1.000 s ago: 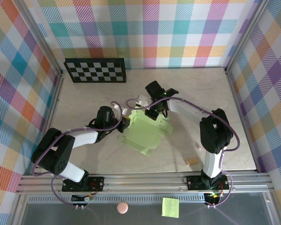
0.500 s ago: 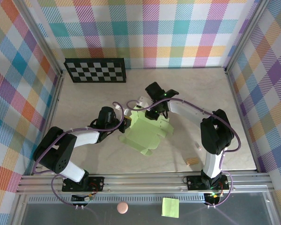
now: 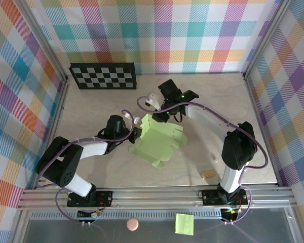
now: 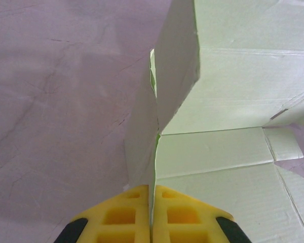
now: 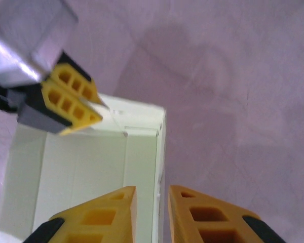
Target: Fold the paper box
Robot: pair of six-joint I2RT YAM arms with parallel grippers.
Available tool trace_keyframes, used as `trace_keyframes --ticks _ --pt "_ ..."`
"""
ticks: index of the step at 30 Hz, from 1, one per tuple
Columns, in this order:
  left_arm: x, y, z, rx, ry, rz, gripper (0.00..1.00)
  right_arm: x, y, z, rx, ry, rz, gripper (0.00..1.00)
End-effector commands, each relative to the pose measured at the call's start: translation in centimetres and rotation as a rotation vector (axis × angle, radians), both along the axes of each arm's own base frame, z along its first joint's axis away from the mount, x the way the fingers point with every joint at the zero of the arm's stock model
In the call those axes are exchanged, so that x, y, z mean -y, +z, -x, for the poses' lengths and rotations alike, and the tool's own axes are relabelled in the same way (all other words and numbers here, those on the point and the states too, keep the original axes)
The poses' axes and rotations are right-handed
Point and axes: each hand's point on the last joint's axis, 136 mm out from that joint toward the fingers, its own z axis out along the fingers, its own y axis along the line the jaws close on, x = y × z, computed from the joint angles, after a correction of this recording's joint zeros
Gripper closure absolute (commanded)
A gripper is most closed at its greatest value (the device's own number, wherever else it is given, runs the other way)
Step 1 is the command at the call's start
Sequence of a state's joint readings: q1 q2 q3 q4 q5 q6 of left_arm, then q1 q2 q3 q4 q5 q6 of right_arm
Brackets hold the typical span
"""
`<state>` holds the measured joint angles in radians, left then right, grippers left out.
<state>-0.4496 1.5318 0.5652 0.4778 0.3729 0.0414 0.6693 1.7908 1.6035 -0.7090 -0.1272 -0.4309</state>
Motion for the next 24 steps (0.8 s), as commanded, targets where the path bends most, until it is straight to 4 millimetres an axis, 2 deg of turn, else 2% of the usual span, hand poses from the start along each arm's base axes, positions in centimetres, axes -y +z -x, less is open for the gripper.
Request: trace_keyframes --ticks 1,8,12,15,20,24 --pt "-0.2 -2.1 0.7 -0.070 0.006 -0.040 0.93 -2.5 1.2 -0.6 -0.052 -0.012 -0.086 0.76" --pt "-0.2 -2.1 0.7 -0.071 0.007 -0.041 0.94 -4.9 -0.1 -1.5 -0.079 0.002 -0.063 0.74" --pt "-0.1 -2.1 0.6 -0.071 0.006 -0.041 0.94 -5.4 -1.7 -1.8 -0.099 0.003 -0.017 0.68" --pt "-0.2 -2.2 0.6 -0.074 0.006 -0.043 0.94 -5.3 -2.5 -2.2 -0.106 -0.014 0.010 0.68" --pt "-0.1 -2.2 0.6 -0.074 0.008 -0.044 0.94 -4.7 -3.0 -1.9 -0.115 -0.011 0.047 0.73" --pt "-0.2 -2.2 0.6 -0.077 0.008 -0.046 0.94 -4.1 -2.6 -1.7 -0.103 -0.016 0.055 0.81"
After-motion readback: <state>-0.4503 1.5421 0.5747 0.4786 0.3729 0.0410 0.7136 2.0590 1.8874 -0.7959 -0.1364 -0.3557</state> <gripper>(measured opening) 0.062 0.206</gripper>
